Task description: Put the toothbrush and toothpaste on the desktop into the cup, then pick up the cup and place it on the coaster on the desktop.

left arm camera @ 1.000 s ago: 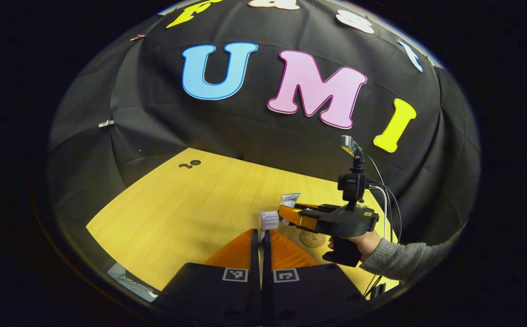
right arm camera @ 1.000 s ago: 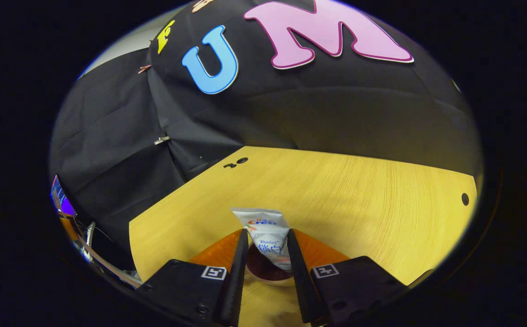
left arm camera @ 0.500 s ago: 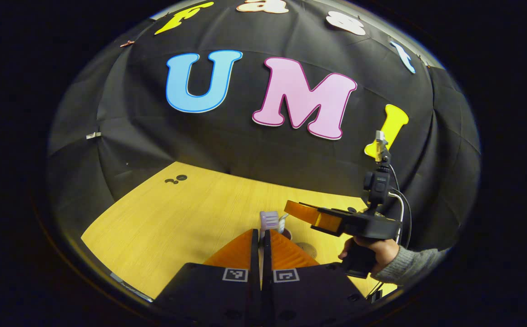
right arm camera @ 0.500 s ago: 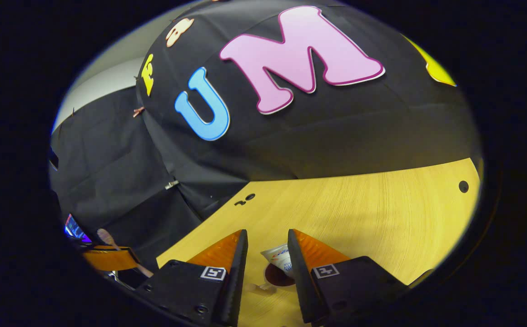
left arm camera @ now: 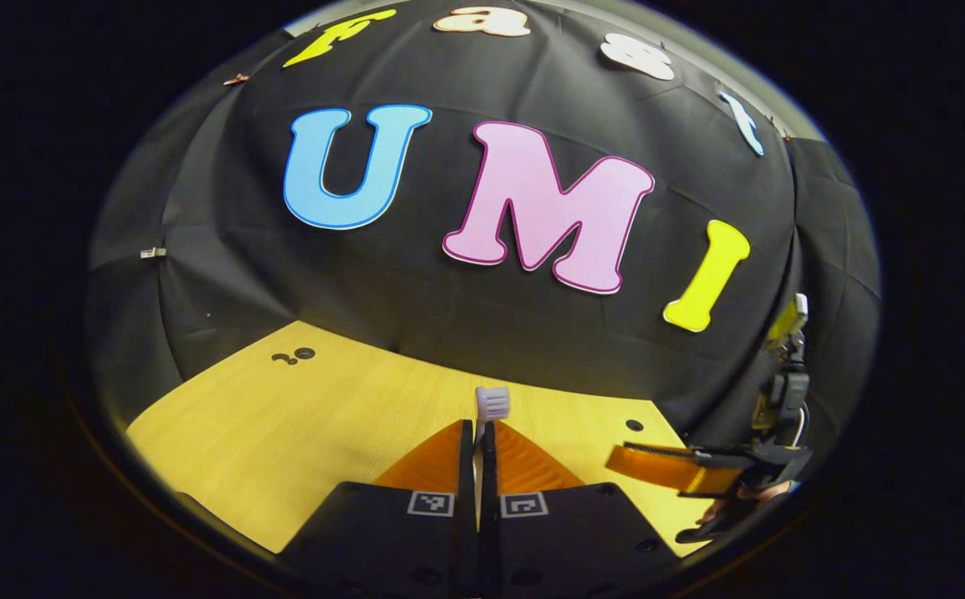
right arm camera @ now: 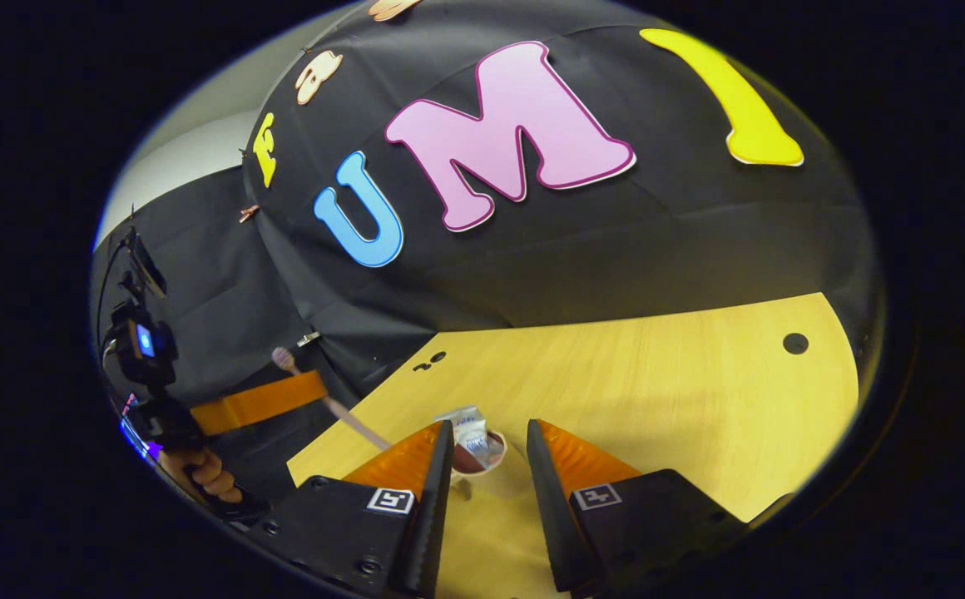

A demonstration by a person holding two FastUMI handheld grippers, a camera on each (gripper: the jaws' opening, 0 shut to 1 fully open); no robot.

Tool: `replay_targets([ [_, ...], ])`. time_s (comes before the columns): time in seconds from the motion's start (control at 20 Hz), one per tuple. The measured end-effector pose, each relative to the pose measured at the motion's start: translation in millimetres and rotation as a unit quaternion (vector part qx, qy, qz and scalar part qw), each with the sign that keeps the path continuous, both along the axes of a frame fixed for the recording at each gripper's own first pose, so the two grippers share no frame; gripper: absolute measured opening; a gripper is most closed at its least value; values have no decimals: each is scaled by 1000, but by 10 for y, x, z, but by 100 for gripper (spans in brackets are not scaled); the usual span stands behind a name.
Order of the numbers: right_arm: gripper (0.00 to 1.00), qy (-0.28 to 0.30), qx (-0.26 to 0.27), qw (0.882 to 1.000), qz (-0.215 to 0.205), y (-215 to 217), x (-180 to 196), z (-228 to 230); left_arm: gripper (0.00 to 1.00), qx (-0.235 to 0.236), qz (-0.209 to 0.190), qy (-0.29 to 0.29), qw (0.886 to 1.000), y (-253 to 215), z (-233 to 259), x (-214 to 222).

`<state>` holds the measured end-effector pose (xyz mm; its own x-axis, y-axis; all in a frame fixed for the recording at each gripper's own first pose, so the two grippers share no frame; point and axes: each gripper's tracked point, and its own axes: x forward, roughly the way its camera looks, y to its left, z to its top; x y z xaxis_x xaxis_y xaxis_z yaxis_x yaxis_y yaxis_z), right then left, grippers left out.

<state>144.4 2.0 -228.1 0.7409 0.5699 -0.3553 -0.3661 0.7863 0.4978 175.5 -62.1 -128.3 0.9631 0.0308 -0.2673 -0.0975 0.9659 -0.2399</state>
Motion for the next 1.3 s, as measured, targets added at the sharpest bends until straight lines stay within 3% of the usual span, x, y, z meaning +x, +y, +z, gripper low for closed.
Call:
replay_targets([
  [0.3,54,22,1,999,-31,-418,-342,-51,6,-9,15,-13,1000,-75,-227,298],
  [0.7,54,40,-3,997,-72,-883,-511,-105,6,4,12,27,1000,-246,-775,422],
  [1.3,54,45,-3,996,-79,-972,-562,-101,8,28,-4,89,996,-287,-1295,369],
])
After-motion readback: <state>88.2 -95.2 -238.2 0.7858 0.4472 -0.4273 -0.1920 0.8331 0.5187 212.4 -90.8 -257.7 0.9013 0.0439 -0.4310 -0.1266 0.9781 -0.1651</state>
